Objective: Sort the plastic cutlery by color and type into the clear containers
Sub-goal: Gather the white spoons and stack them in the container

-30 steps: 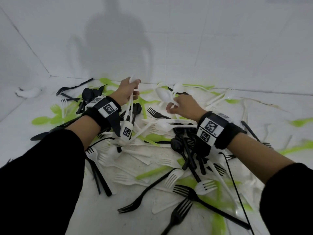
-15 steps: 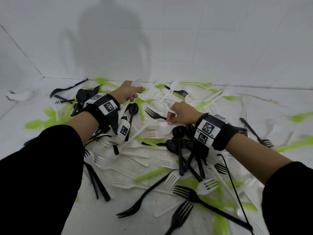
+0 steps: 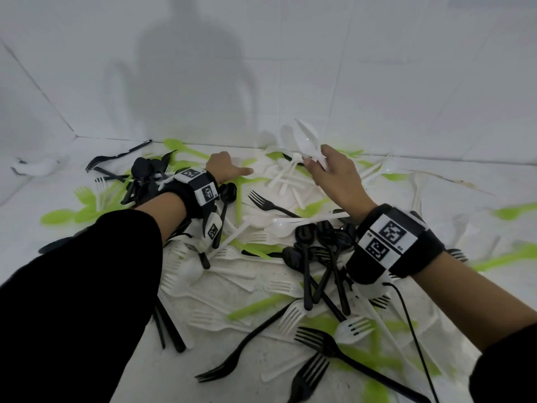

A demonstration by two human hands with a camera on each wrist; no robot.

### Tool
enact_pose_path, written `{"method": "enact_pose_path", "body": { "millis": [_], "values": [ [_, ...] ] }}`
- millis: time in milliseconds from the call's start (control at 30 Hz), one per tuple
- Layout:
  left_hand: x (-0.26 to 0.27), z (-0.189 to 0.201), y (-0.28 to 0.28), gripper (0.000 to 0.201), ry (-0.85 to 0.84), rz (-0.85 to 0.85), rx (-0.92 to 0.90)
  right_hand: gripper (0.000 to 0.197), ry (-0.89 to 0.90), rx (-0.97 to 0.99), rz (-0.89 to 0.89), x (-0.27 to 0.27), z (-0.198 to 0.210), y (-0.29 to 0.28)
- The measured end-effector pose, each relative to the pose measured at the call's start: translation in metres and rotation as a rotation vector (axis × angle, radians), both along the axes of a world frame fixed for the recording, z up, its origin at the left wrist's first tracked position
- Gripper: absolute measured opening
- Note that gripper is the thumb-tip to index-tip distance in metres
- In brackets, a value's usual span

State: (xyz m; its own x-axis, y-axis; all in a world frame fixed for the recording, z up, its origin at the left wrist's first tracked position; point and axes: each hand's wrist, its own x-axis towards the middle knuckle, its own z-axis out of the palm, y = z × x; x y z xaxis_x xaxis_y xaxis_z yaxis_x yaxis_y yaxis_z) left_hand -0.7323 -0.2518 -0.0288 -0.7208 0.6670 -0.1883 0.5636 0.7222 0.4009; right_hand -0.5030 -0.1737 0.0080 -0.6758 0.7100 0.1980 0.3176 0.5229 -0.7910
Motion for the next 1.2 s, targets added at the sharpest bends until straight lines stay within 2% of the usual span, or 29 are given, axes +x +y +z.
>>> {"method": "enact_pose_path", "body": {
  "millis": [133, 200, 267, 367, 433, 500, 633, 733, 833, 1033, 1200],
  "values": [
    [0.002, 0.003, 0.006, 0.061, 0.079, -0.045, -0.021, 0.024, -0.159, 0.073, -0.004, 0.003, 0.003, -0.005],
    [0.000, 0.003, 0.009, 0.056, 0.083, -0.044, -0.008, 0.022, -0.232, 0.047, 0.067, 0.003, -0.001, -0.004],
    [-0.003, 0.004, 0.010, 0.046, 0.017, -0.013, 0.064, 0.017, -0.352, 0.086, 0.162, 0.002, -0.005, -0.002],
    [-0.004, 0.013, 0.008, 0.015, -0.305, 0.139, 0.390, 0.015, -0.508, 0.160, 0.251, 0.000, -0.011, -0.004],
    [-0.006, 0.023, 0.003, 0.016, -0.475, 0.195, 0.590, 0.024, -0.522, 0.172, 0.282, -0.005, -0.013, -0.008],
    [-0.008, 0.035, -0.002, 0.015, -0.595, 0.225, 0.764, 0.009, -0.569, 0.166, 0.338, -0.013, -0.015, -0.011],
    [-0.008, 0.051, -0.011, 0.014, -0.730, 0.260, 1.014, 0.025, -0.669, 0.210, 0.392, -0.021, -0.016, -0.013],
    [-0.007, 0.051, -0.016, 0.016, -0.703, 0.232, 1.055, 0.028, -0.722, 0.233, 0.417, -0.021, -0.015, -0.013],
    [-0.007, 0.047, -0.021, 0.019, -0.690, 0.235, 1.089, 0.026, -0.659, 0.213, 0.384, -0.017, -0.015, -0.010],
    [-0.010, 0.040, -0.025, 0.015, -0.766, 0.193, 1.148, 0.020, -0.392, -0.001, 0.205, -0.004, -0.012, 0.002],
    [0.002, 0.037, -0.019, 0.008, -0.811, 0.155, 0.928, 0.019, -0.234, -0.073, 0.114, 0.004, -0.007, 0.006]
  ]
}}
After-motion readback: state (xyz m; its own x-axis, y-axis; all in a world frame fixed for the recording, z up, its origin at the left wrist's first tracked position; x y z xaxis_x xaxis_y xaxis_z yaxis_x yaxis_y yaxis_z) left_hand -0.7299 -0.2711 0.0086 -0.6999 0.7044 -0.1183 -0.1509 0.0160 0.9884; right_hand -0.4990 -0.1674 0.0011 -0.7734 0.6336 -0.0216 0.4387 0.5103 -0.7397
